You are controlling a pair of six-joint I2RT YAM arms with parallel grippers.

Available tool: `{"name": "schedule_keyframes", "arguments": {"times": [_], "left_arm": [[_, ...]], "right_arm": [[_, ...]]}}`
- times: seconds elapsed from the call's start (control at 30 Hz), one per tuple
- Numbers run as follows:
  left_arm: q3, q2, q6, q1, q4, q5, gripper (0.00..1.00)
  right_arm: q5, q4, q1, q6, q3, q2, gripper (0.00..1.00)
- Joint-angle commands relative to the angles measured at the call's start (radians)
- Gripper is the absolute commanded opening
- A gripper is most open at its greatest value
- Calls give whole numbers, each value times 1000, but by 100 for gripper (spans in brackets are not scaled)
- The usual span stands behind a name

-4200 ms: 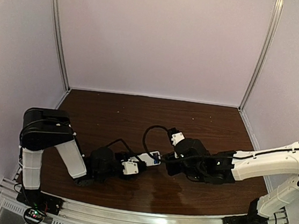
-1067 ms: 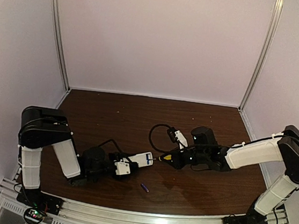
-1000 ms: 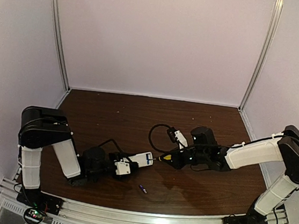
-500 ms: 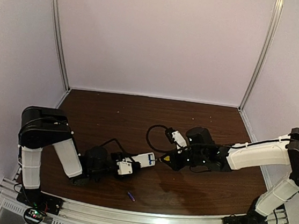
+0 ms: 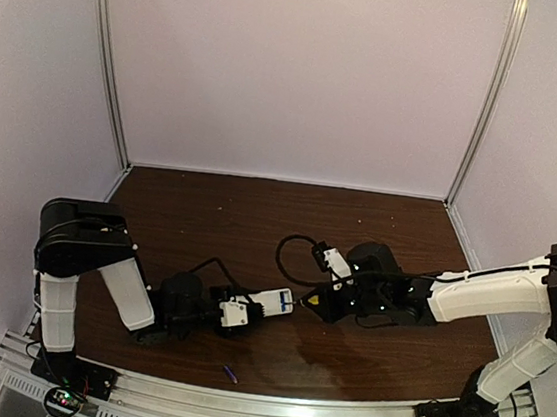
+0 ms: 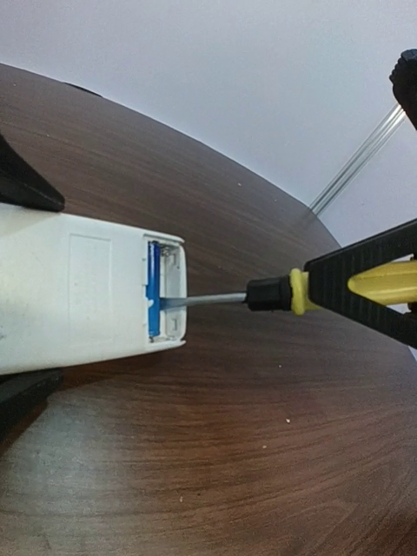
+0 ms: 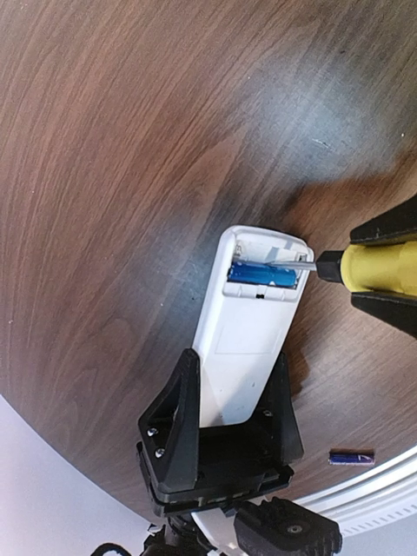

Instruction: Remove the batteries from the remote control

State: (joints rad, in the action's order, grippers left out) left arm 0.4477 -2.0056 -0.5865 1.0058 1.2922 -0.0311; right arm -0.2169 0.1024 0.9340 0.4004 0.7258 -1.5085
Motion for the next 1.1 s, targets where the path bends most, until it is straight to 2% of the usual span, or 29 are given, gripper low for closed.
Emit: {"name": "schedule_keyframes", "arguments": {"times": [0.0,0.2,0.6,0.87,1.07], "left_arm": [[34,17,25,-7,10,-34,0],[39,18,24,-6,-5,-33,0],[74,5,30,-6,-61,-9,0],[91,4,44,-6,-96,-8,0],[97,5,51,-6,-106,-12,0]], "right_arm": [[-67,41,15,49,-20,14,0],[4,-8,15,56,-13,18,0],[149,-210,49,44,55,94,0],[223,-220,112,65,67,117,0],[265,-157,117,80,62,95,0]]}}
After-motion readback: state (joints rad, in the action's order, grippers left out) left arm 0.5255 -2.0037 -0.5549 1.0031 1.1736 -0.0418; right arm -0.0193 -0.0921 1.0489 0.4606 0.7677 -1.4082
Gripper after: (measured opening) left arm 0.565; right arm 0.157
